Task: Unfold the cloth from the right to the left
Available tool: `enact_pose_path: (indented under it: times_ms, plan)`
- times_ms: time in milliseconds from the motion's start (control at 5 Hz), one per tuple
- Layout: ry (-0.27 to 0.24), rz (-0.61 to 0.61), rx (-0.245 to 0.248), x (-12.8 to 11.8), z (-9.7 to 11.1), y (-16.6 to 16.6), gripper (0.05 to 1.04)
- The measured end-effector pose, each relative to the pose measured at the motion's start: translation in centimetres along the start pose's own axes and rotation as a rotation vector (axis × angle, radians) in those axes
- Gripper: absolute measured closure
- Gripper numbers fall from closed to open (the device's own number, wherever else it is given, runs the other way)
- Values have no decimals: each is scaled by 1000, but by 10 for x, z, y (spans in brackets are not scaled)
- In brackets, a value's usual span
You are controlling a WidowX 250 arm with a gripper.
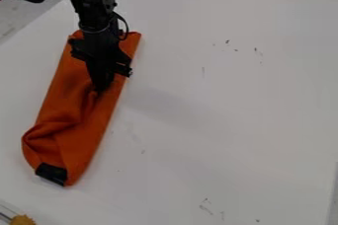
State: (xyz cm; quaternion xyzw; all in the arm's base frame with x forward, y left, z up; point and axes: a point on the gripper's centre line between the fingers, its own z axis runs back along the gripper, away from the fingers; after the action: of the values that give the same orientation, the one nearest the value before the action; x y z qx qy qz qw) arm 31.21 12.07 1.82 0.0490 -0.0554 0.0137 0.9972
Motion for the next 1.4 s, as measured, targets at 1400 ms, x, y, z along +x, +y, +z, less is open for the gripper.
enact_pose_path:
  times_ms: [1400]
  plan:
    - [-68,291,113,-46,14,157,859]
